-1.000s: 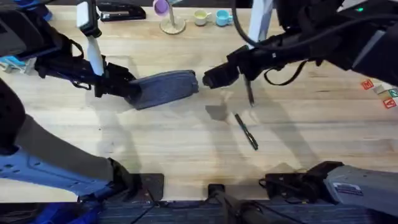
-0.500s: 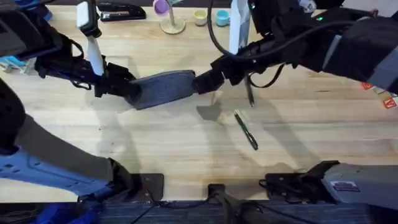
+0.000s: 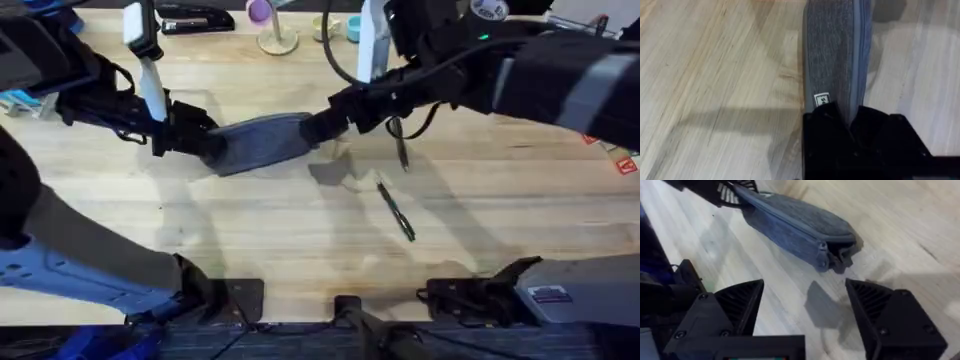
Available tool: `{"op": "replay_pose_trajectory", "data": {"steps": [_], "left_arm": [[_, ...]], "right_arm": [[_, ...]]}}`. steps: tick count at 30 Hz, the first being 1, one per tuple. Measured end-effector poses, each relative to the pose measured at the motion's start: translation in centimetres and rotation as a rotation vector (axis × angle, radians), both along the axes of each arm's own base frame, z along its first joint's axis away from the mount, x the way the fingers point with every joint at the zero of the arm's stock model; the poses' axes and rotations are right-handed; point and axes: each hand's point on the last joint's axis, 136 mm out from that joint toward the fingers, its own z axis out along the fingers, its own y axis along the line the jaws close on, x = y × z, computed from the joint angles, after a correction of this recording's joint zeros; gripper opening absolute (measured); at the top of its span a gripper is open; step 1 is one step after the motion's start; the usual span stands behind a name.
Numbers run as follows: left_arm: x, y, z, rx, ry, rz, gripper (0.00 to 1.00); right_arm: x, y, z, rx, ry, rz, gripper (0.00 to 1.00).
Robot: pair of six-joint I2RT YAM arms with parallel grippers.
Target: Unzip the bag, pick up the pens from the table one at a time and place them inside, then zip the bag closed.
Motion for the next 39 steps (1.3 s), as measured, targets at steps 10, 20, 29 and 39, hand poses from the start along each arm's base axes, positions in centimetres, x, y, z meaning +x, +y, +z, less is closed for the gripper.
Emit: {"op": "replay_pose_trajectory", "data": {"steps": [10, 20, 29, 39], "left_arm": [[0.0, 0.0, 0.0, 0.000, 0.000, 0.000, 0.045], [0.0, 0.0, 0.0, 0.000, 0.000, 0.000, 0.045], [0.0, 0.0, 0.0, 0.000, -0.001, 0.000, 0.045], [0.0, 0.0, 0.0, 0.000, -0.001, 0.000, 0.045]], "right_arm": [[1.4, 0.8, -2.2, 0.000, 0.012, -0.015, 0.996], [2.2, 1.6, -4.3, 0.002, 0.038, -0.030, 0.835], [2.9, 1.9, -3.8, 0.019, 0.011, -0.042, 0.498], [3.1, 1.7, -3.9, 0.010, 0.007, -0.054, 0.070]]}}
